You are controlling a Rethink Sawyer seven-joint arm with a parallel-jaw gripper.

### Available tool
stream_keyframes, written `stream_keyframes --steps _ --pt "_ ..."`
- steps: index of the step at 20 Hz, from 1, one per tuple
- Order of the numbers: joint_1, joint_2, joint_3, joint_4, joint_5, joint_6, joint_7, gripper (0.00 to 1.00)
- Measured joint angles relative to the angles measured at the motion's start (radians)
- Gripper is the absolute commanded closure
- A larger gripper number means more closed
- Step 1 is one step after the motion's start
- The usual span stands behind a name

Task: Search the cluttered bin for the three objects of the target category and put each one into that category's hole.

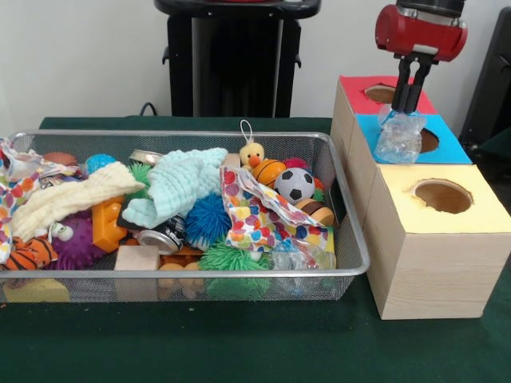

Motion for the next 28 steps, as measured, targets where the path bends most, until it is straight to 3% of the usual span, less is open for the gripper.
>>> stream_keyframes --steps 28 --pt "0.026 0.048 -0.009 0.009 0.025 -0.063 0.000 1.00"
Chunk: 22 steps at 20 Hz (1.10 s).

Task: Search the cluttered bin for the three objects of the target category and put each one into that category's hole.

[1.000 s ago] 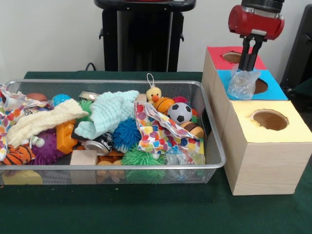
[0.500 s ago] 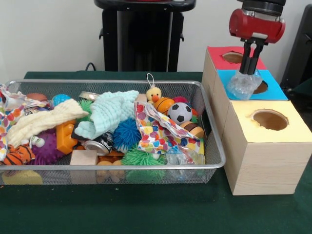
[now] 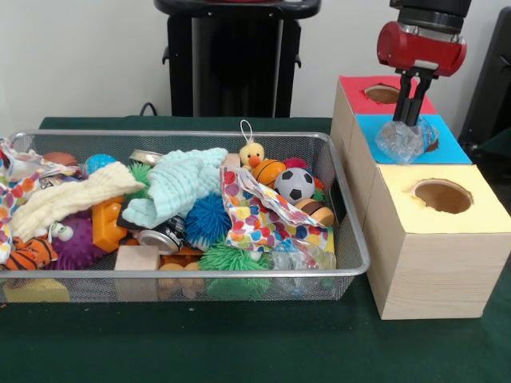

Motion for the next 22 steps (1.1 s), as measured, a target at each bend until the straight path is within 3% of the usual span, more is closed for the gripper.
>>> stream_keyframes --steps 17,22 --pt "0.017 0.002 -0.022 0.039 0.003 0.000 0.000 1.00" --pt "0.027 0.037 -0.028 0.040 0.012 0.000 0.000 1.00"
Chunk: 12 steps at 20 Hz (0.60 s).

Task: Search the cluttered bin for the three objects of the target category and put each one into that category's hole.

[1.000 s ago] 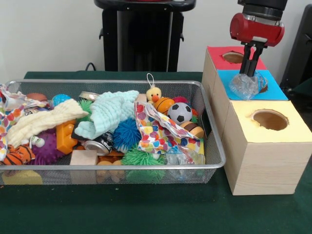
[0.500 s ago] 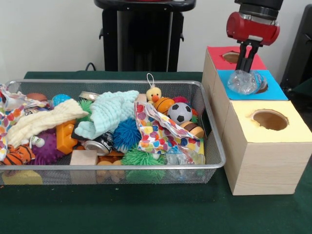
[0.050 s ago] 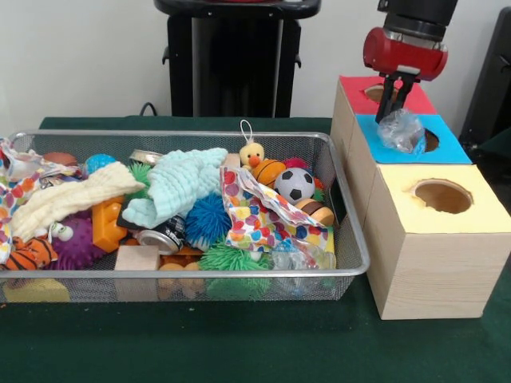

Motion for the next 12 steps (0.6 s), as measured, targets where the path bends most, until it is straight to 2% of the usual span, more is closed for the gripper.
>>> stream_keyframes --steps 1,2,12 --pt "0.001 0.004 0.000 0.000 0.001 0.000 0.000 1.00" --pt "0.006 0.024 0.000 0.001 0.004 0.000 0.000 0.00" --pt "0.033 0.051 -0.026 -0.001 0.025 -0.009 0.000 0.00"
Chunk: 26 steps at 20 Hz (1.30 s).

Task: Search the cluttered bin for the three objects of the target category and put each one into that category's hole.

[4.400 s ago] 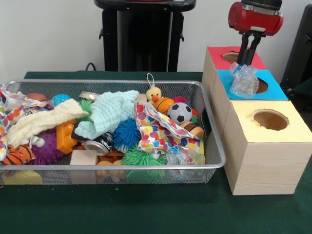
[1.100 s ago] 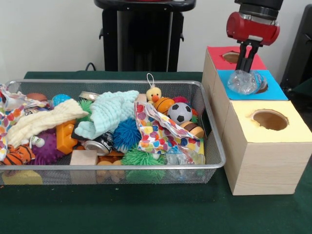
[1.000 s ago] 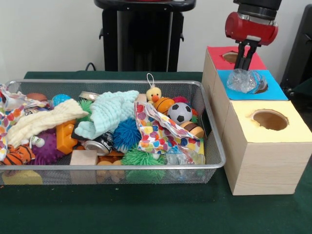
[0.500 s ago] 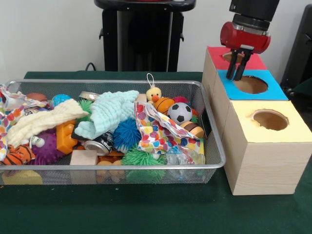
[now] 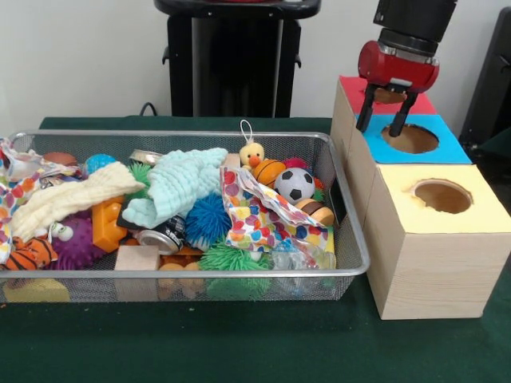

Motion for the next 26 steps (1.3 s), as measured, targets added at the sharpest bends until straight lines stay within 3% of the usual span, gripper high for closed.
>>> stream_keyframes --steps 11,18,22,26 --pt "-0.034 -0.002 0.004 0.002 0.012 -0.012 0.000 0.00" --pt "-0.137 -0.019 0.050 0.003 0.004 -0.009 0.000 0.00" --pt "-0.253 -0.039 0.135 0.003 -0.031 0.034 0.000 0.00" --pt "-0.300 -0.050 0.179 -0.009 -0.061 0.089 0.000 0.00"
